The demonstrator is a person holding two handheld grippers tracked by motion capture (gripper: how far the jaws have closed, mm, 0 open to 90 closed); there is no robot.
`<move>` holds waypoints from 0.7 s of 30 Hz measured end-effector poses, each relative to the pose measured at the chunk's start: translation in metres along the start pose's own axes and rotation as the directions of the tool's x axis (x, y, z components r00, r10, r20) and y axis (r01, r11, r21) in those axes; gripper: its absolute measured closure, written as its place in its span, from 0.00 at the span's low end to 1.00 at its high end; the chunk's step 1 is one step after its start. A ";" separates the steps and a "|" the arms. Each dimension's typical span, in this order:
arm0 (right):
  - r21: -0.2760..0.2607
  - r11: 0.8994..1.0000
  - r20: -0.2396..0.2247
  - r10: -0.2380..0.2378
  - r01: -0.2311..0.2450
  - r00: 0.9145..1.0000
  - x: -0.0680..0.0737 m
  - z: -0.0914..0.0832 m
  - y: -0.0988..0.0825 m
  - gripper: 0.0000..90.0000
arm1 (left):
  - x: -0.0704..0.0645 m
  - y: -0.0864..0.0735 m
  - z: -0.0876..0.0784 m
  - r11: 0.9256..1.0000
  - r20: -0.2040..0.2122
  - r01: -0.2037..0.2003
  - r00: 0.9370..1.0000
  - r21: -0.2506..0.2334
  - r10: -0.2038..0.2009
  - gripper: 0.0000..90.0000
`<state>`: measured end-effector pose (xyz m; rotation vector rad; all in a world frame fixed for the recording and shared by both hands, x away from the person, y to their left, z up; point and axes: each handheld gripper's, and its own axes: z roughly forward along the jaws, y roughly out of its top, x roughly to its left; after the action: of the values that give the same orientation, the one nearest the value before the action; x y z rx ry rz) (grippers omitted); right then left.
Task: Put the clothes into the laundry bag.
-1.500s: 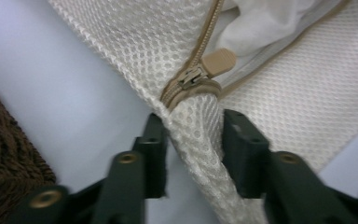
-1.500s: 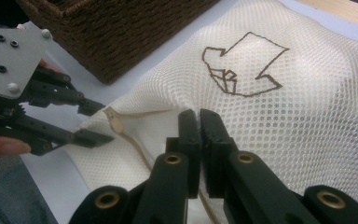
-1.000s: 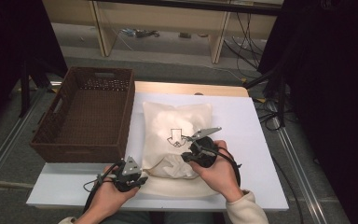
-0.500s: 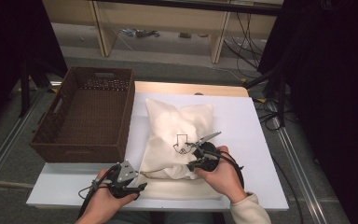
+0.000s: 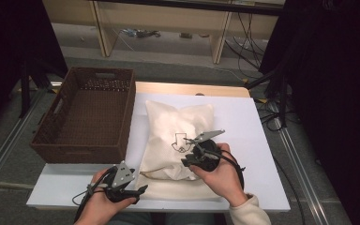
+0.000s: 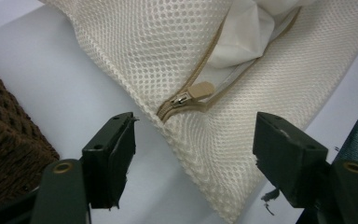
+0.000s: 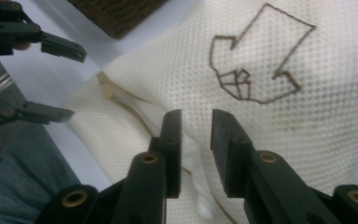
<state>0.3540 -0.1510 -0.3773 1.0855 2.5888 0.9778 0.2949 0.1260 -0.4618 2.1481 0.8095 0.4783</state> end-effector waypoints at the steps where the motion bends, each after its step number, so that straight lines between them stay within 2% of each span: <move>1: 0.007 0.999 -0.007 0.036 -0.036 0.999 0.004 0.000 0.001 0.84 | 0.001 0.000 -0.001 1.000 -0.007 -0.004 1.000 0.001 0.004 0.32; 2: 0.000 1.000 -0.020 0.012 -0.012 1.000 0.005 0.001 0.002 0.84 | 0.001 -0.001 -0.002 1.000 -0.001 0.006 1.000 0.007 -0.006 0.32; 4: 0.001 1.000 -0.043 0.009 -0.009 0.999 0.011 0.006 0.004 0.83 | 0.001 -0.003 -0.003 1.000 -0.005 0.008 1.000 0.000 -0.008 0.31; 5: -0.009 1.000 -0.058 -0.013 0.012 0.998 0.013 0.010 0.006 0.83 | 0.003 -0.003 -0.004 1.000 -0.003 -0.018 1.000 0.009 0.018 0.31; 6: -0.008 1.000 -0.071 -0.013 0.012 0.997 0.016 0.013 0.008 0.83 | 0.000 -0.004 -0.003 1.000 0.008 0.016 1.000 0.002 -0.016 0.30; 7: 0.011 1.000 -0.079 0.004 -0.003 0.997 0.020 0.018 0.011 0.82 | 0.001 -0.004 -0.003 1.000 0.004 0.008 1.000 -0.001 -0.008 0.30; 8: 0.020 0.999 -0.082 0.026 -0.025 0.996 0.024 0.021 0.013 0.81 | 0.003 -0.003 -0.003 1.000 -0.003 -0.023 1.000 -0.006 0.023 0.29; 9: 0.013 1.000 -0.092 -0.008 0.009 0.996 0.024 0.024 0.015 0.81 | 0.000 -0.004 -0.003 1.000 -0.004 0.017 1.000 -0.013 -0.017 0.29; 10: 0.024 1.000 -0.106 0.005 -0.003 0.994 0.029 0.029 0.018 0.80 | -0.001 -0.005 -0.003 0.999 0.002 0.032 0.999 -0.011 -0.032 0.28; 11: 0.029 1.000 -0.119 0.007 -0.004 0.993 0.031 0.033 0.019 0.79 | -0.001 -0.005 -0.003 1.000 0.016 0.020 1.000 -0.011 -0.020 0.27; 12: 0.036 0.999 -0.125 0.016 -0.011 0.992 0.033 0.036 0.020 0.78 | 0.000 -0.004 -0.005 1.000 0.024 0.020 1.000 0.015 -0.020 0.27; 14: 0.048 0.999 -0.147 0.019 -0.012 0.989 0.034 0.042 0.021 0.76 | 0.001 -0.006 -0.003 0.999 0.019 0.036 0.999 0.015 -0.036 0.26; 17: 0.048 0.999 -0.143 0.010 -0.003 0.990 0.032 0.045 0.019 0.74 | 0.002 -0.007 -0.002 0.999 0.022 0.049 0.999 0.003 -0.049 0.25; 18: 0.059 0.998 -0.145 0.034 -0.026 0.989 0.033 0.045 0.019 0.74 | 0.002 -0.007 -0.002 0.999 0.014 0.050 0.999 0.000 -0.050 0.25; 21: 0.047 0.999 -0.143 0.012 -0.005 0.990 0.031 0.046 0.019 0.73 | 0.002 -0.006 -0.003 0.999 0.017 0.036 0.999 0.006 -0.036 0.25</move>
<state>0.3600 -0.0966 -0.3978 1.0756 2.7356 1.0386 0.2921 0.1318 -0.4649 2.1362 0.8391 0.4391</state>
